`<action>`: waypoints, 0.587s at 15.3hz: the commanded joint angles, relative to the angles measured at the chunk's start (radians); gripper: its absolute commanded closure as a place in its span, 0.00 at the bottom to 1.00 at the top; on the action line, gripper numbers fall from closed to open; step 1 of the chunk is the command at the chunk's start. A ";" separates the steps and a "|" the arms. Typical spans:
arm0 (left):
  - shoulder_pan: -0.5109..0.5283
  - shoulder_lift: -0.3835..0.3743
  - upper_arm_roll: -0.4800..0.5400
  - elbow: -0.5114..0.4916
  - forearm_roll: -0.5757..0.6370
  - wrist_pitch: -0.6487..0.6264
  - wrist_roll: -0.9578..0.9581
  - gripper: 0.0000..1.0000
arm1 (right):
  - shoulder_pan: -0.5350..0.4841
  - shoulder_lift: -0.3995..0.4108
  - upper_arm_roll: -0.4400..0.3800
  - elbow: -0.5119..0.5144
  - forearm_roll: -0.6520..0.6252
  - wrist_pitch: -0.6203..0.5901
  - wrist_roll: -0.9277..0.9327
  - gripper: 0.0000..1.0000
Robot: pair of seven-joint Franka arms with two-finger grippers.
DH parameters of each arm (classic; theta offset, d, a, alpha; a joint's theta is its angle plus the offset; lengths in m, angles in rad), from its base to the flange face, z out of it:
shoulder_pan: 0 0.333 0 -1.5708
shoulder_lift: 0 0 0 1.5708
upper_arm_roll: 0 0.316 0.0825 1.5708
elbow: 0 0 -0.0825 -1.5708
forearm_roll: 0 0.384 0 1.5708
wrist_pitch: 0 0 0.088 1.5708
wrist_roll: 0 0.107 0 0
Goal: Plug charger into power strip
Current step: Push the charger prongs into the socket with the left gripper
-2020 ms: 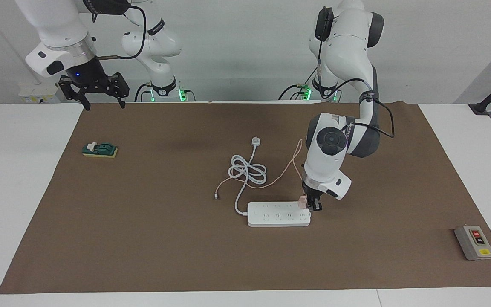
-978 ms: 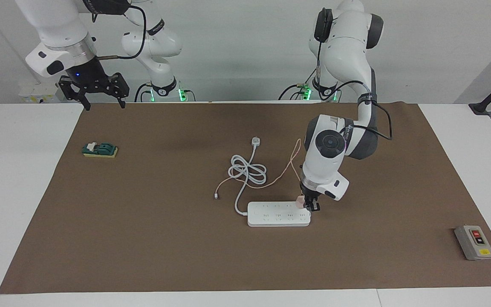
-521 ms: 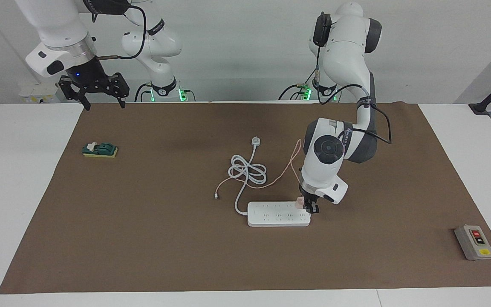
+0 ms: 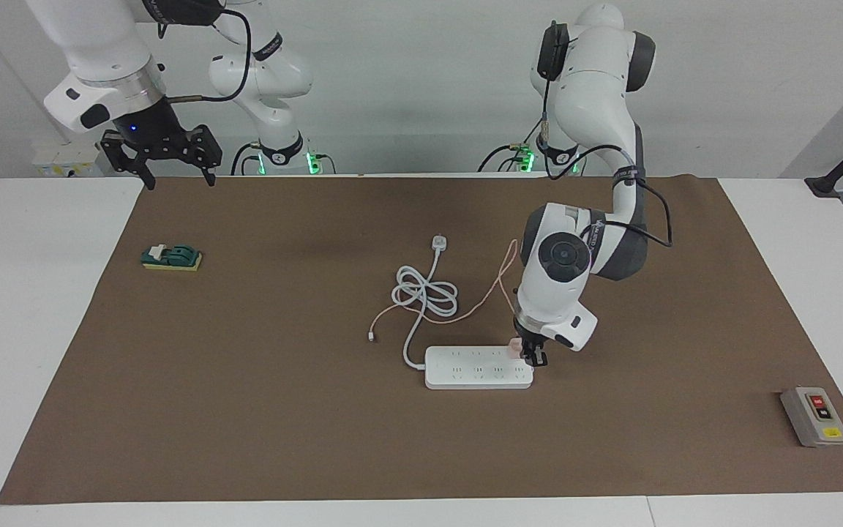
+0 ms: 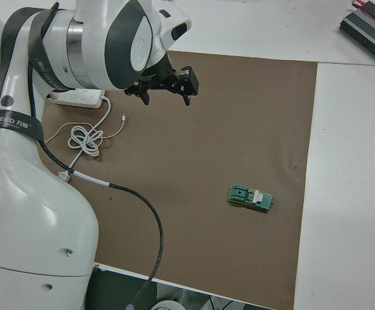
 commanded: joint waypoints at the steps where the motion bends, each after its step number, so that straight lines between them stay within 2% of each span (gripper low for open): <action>1: -0.015 0.088 0.005 0.010 -0.006 0.107 -0.002 1.00 | -0.012 -0.022 0.012 -0.022 0.006 -0.009 0.011 0.00; 9: -0.024 0.078 0.007 -0.040 0.004 0.163 -0.004 1.00 | -0.012 -0.022 0.012 -0.024 0.006 -0.009 0.010 0.00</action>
